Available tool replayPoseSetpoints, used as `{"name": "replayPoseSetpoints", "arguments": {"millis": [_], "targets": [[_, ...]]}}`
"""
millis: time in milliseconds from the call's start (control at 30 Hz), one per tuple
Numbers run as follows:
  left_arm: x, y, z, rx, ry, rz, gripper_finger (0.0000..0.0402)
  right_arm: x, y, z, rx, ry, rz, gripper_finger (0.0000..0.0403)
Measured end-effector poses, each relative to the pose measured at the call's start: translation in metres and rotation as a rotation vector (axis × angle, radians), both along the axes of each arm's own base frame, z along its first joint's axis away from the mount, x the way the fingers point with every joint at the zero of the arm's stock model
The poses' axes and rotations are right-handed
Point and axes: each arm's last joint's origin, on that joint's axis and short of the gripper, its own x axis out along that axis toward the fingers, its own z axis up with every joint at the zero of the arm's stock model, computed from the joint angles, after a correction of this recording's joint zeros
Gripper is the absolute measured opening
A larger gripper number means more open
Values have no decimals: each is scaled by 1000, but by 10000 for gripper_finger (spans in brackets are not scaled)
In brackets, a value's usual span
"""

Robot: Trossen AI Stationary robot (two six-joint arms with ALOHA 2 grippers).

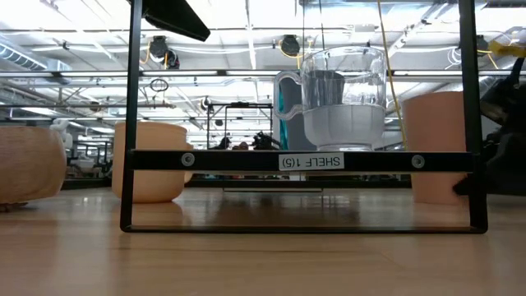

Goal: Stack small to large cups/mugs on shelf
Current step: Put the orange cup on the shelf

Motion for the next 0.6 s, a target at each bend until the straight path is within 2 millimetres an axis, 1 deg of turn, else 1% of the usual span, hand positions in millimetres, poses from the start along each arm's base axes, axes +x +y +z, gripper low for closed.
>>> {"name": "replayPoseSetpoints", "arguments": {"millis": [200,433,600], "targets": [[0,0,0,4,2,-2,189,5,0,1,9,-38,9,302],[0,0,1,14,0,-9,189,6,-1,-2,5,-29,-5,328],[1,0,1,20,-4,-13,188,11,-1,-1,7,-53,-4,334]]}}
